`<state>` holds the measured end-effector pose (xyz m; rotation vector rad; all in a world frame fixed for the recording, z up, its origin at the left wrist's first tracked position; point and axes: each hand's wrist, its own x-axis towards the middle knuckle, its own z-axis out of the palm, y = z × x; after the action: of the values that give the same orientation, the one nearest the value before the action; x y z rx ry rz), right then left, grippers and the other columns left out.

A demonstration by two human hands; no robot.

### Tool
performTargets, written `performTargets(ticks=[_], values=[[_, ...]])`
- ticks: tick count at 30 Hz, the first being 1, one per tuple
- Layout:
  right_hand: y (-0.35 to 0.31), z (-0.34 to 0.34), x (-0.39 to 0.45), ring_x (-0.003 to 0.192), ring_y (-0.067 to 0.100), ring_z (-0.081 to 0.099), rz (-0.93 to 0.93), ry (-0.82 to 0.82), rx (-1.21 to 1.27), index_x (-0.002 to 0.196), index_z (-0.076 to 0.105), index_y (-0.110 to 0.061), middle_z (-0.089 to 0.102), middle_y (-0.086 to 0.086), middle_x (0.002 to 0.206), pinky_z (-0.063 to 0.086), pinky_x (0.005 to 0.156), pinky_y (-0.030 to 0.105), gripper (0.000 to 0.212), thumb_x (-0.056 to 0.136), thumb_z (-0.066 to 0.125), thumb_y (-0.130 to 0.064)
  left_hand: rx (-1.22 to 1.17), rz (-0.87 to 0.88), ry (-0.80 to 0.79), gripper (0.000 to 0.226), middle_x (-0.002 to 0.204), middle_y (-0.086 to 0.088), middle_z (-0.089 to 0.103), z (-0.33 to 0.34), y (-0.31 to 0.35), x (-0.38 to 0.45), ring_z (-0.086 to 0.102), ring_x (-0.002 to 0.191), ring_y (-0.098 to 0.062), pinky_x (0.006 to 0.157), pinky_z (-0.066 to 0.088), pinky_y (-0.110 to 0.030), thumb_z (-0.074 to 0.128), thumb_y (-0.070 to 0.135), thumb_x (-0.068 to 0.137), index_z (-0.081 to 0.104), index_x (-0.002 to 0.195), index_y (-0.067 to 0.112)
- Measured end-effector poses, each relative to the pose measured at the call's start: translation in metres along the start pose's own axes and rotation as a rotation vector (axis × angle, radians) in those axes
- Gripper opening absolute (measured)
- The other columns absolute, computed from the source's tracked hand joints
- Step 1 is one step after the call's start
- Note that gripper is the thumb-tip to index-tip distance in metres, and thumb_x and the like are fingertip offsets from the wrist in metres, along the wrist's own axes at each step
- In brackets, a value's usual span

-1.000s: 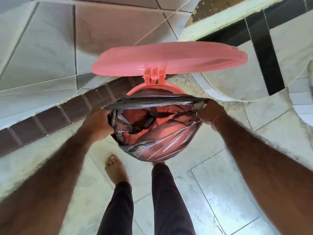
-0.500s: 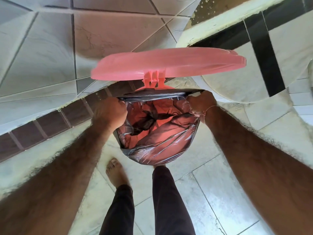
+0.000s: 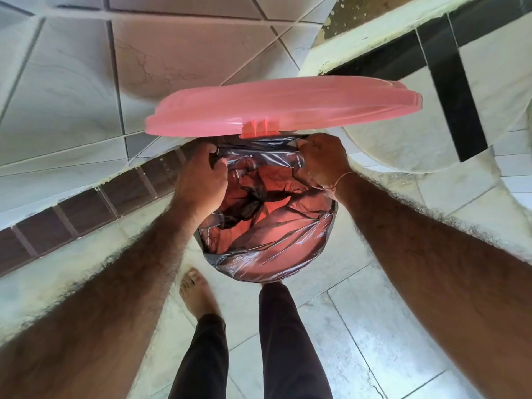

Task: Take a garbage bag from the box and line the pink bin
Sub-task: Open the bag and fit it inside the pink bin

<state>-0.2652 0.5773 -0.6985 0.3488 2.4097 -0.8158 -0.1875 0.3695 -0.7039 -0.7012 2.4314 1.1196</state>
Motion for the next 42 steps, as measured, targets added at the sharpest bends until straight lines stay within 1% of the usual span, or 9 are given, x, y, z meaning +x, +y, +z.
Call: performTargets(ticks=[3, 7, 9, 13, 16, 25, 31, 34, 42], values=[[0.005, 0.000, 0.005, 0.068, 0.041, 0.067, 0.133, 0.057, 0.221, 0.065, 0.059, -0.012, 0.067, 0.024, 0.076, 0.048, 0.052, 0.041, 0.023, 0.080, 0.060, -0.029, -0.167, 0.003, 0.008, 0.029, 0.106, -0.002, 0.060, -0.001, 0.004, 0.008, 0.055, 0.090, -0.014, 0.073, 0.036, -0.020, 0.047, 0.027, 0.096, 0.055, 0.121, 0.013], [0.015, 0.002, 0.010, 0.041, 0.008, 0.053, 0.163, 0.025, 0.292, 0.069, 0.059, -0.013, 0.056, 0.005, 0.061, 0.042, 0.042, 0.019, 0.025, 0.091, 0.058, -0.024, -0.275, 0.011, -0.089, 0.025, 0.103, -0.002, 0.057, 0.001, 0.006, 0.012, 0.050, 0.092, -0.013, 0.070, 0.035, -0.014, 0.041, 0.028, 0.100, 0.062, 0.109, 0.018], [0.023, 0.007, 0.014, 0.043, 0.007, 0.050, 0.168, 0.006, 0.296, 0.064, 0.058, -0.012, 0.053, 0.004, 0.059, 0.039, 0.046, 0.018, 0.032, 0.092, 0.058, -0.027, -0.342, -0.077, -0.141, 0.036, 0.113, -0.002, 0.064, 0.003, -0.002, 0.018, 0.057, 0.103, -0.016, 0.088, 0.038, -0.025, 0.039, 0.039, 0.099, 0.064, 0.114, 0.018], [0.038, 0.011, 0.022, 0.066, 0.022, 0.055, 0.246, -0.011, 0.368, 0.062, 0.065, -0.008, 0.059, 0.014, 0.070, 0.047, 0.064, 0.032, 0.041, 0.081, 0.062, -0.045, -0.645, -0.260, -0.239, 0.039, 0.079, 0.007, 0.074, 0.001, -0.026, 0.026, 0.067, 0.082, -0.014, 0.089, 0.049, -0.039, 0.041, 0.049, 0.094, 0.074, 0.081, 0.035], [0.051, 0.009, 0.024, 0.067, 0.031, 0.058, 0.331, -0.011, 0.545, 0.056, 0.067, -0.011, 0.060, 0.021, 0.071, 0.053, 0.064, 0.051, 0.034, 0.064, 0.071, -0.044, -0.664, -0.297, -0.147, 0.026, 0.082, 0.001, 0.074, 0.001, -0.036, 0.026, 0.069, 0.089, -0.026, 0.093, 0.051, -0.049, 0.055, 0.050, 0.083, 0.076, 0.080, 0.034], [0.061, 0.001, 0.003, 0.045, 0.018, 0.055, 0.372, 0.064, 0.842, 0.057, 0.055, -0.010, 0.059, 0.002, 0.049, 0.047, 0.051, 0.021, 0.030, 0.084, 0.069, -0.013, -0.408, -0.143, 0.159, 0.037, 0.065, -0.022, 0.056, 0.003, -0.060, -0.006, 0.052, 0.061, -0.028, 0.066, 0.045, -0.039, 0.058, 0.037, 0.086, 0.065, 0.073, 0.003], [0.080, 0.006, -0.027, 0.052, 0.015, 0.048, 0.384, 0.328, 0.683, 0.050, 0.060, -0.013, 0.056, 0.000, 0.052, 0.043, 0.056, 0.026, 0.031, 0.077, 0.072, -0.022, -0.229, -0.114, 0.125, 0.035, 0.062, -0.007, 0.057, 0.000, -0.073, -0.047, 0.048, 0.060, -0.016, 0.062, 0.033, -0.027, 0.047, 0.035, 0.088, 0.059, 0.066, 0.010], [0.086, 0.012, -0.048, 0.056, 0.014, 0.041, 0.265, 0.400, 0.391, 0.052, 0.055, -0.011, 0.048, 0.003, 0.052, 0.037, 0.057, 0.028, 0.036, 0.083, 0.064, -0.026, -0.179, -0.133, 0.139, 0.032, 0.085, -0.009, 0.070, 0.002, -0.071, -0.067, 0.060, 0.078, -0.021, 0.071, 0.038, -0.024, 0.045, 0.029, 0.087, 0.070, 0.087, 0.010], [0.096, 0.020, -0.061, 0.073, 0.020, 0.050, 0.128, 0.236, 0.272, 0.071, 0.062, -0.012, 0.060, 0.010, 0.075, 0.035, 0.064, 0.028, 0.031, 0.095, 0.047, -0.025, -0.101, -0.124, 0.126, 0.030, 0.103, -0.009, 0.073, 0.000, -0.071, -0.070, 0.064, 0.094, -0.027, 0.076, 0.042, -0.027, 0.046, 0.008, 0.088, 0.070, 0.103, 0.017]])
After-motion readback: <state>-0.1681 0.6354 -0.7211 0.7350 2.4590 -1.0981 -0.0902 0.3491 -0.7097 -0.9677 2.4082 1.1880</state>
